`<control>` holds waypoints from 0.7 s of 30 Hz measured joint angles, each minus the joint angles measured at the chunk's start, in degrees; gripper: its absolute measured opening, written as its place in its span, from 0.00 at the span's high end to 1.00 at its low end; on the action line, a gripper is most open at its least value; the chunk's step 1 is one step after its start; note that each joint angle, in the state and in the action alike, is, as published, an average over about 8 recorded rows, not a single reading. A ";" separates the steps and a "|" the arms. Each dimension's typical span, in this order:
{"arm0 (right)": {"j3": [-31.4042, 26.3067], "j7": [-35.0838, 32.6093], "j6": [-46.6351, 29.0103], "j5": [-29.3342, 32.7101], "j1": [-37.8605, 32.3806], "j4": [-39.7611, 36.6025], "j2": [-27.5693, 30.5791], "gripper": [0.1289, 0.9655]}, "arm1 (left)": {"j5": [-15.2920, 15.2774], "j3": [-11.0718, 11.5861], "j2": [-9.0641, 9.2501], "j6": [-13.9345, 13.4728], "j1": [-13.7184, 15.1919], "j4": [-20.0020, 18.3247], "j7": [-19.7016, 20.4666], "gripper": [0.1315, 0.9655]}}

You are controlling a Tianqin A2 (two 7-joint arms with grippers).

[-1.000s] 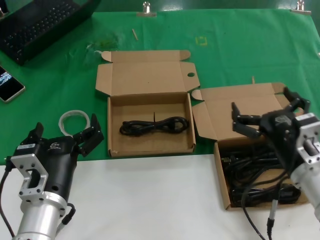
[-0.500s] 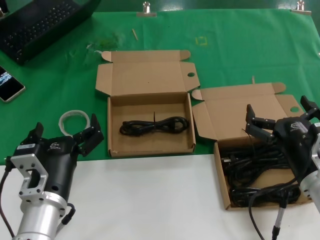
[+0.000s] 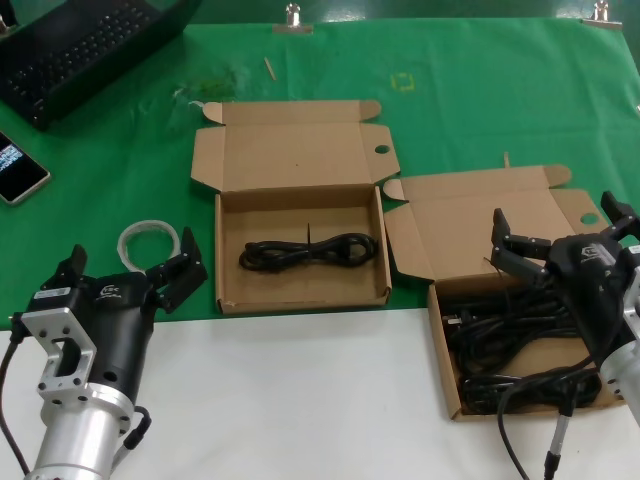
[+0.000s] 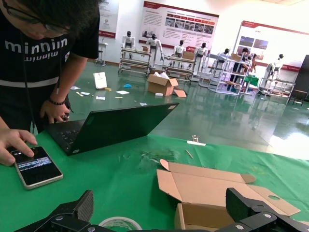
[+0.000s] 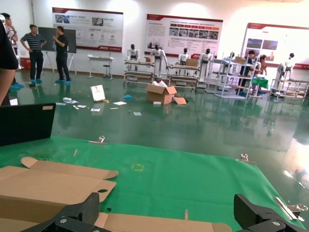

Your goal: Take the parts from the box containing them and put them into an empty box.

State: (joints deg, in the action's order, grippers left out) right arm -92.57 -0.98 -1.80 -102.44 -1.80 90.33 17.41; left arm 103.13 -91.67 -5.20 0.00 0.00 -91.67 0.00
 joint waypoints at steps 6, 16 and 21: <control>0.00 0.00 0.00 0.00 0.00 0.00 0.00 0.00 | 0.00 0.00 0.00 0.00 0.00 0.00 -0.01 0.00; 0.00 0.00 0.00 0.00 0.00 0.00 0.00 0.00 | 0.00 0.00 0.00 0.00 0.00 0.00 -0.01 0.00; 0.00 0.00 0.00 0.00 0.00 0.00 0.00 0.00 | 0.00 0.00 0.00 0.00 0.00 0.00 0.00 0.00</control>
State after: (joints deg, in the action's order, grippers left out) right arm -92.57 -0.98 -1.80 -102.44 -1.80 90.33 17.41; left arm 103.13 -91.67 -5.20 0.00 0.00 -91.67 0.00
